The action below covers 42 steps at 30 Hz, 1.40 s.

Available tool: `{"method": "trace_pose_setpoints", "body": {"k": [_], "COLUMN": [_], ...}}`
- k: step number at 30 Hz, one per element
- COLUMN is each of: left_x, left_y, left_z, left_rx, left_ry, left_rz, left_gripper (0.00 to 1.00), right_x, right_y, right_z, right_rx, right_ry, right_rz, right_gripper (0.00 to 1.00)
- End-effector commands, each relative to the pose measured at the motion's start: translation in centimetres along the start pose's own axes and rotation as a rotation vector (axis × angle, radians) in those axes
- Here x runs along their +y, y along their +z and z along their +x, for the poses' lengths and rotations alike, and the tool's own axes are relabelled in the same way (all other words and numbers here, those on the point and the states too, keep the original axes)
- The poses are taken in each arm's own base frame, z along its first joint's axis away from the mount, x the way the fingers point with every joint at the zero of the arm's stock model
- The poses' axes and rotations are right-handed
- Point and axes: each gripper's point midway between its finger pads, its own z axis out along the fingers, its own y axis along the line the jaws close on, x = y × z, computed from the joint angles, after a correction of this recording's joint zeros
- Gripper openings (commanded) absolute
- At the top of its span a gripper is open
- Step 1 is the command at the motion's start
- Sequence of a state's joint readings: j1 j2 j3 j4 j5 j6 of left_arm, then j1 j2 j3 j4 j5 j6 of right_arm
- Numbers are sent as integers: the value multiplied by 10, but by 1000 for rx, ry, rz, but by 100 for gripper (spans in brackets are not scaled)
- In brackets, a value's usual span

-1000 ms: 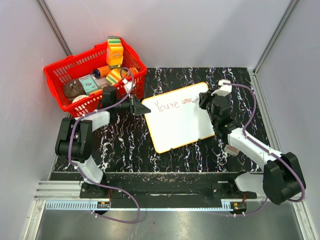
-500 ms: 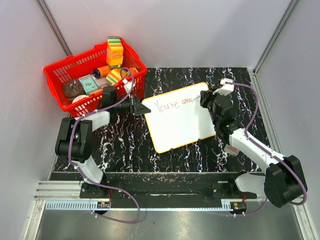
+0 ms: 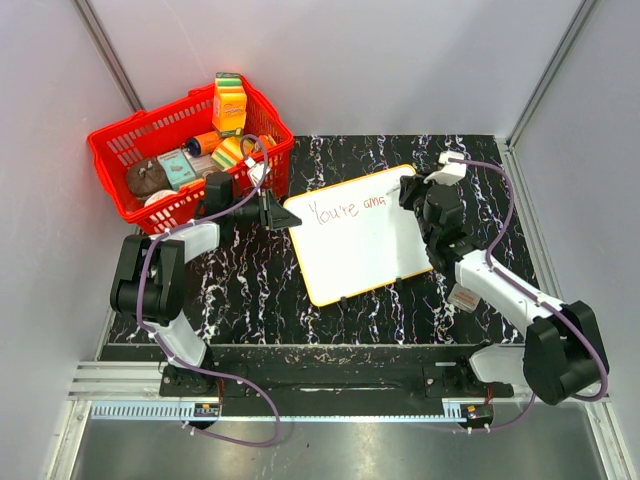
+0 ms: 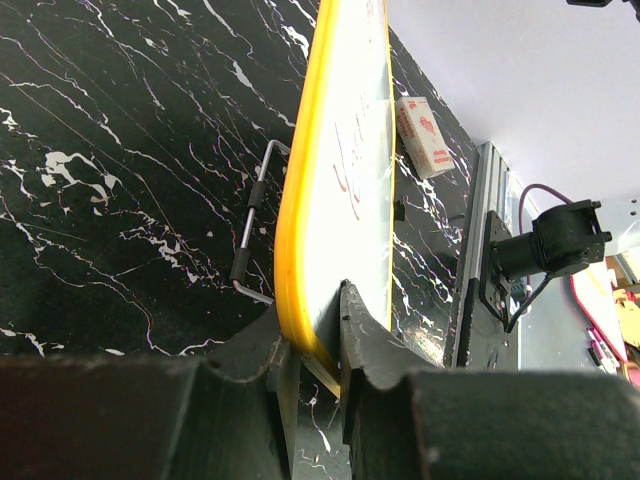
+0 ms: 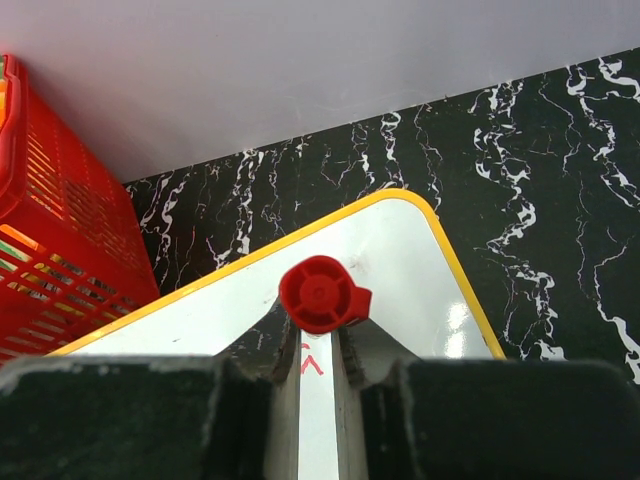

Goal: Write a sentence on the whiteboard

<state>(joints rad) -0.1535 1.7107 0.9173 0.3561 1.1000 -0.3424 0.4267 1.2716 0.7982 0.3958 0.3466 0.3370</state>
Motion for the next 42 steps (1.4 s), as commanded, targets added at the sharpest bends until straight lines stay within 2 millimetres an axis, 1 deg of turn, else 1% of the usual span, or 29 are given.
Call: {"method": "trace_pose_setpoints", "body": {"k": [1, 7, 14, 18, 19, 26, 29, 34, 42], "left_x": [17, 17, 17, 17, 17, 17, 17, 17, 18], "left_y": [14, 14, 14, 14, 14, 14, 14, 15, 14], "left_z": [35, 36, 36, 36, 36, 36, 36, 36, 36], "left_rx": [78, 79, 79, 80, 79, 79, 79, 80, 80], "left_ry": [116, 117, 116, 117, 118, 116, 116, 117, 117], "left_rz": [-33, -33, -37, -35, -36, -37, -37, -35, -38], "left_gripper": [0, 0, 0, 0, 0, 0, 0, 0, 0], "right_x": [12, 10, 5, -2, -3, -15, -19, -15, -13], "right_y": [7, 12, 14, 13, 12, 12, 12, 10, 5], "right_z": [-28, -20, -18, -14, -16, -8, -9, -8, 9], "right_rx": [-74, -56, -51, -40, -44, -25, -29, -20, 37], "right_ry": [25, 26, 23, 15, 16, 7, 9, 16, 26], "right_rz": [-31, -25, -10, 12, 18, 56, 66, 40, 8], "right_gripper": [0, 0, 0, 0, 0, 0, 0, 0, 0]}}
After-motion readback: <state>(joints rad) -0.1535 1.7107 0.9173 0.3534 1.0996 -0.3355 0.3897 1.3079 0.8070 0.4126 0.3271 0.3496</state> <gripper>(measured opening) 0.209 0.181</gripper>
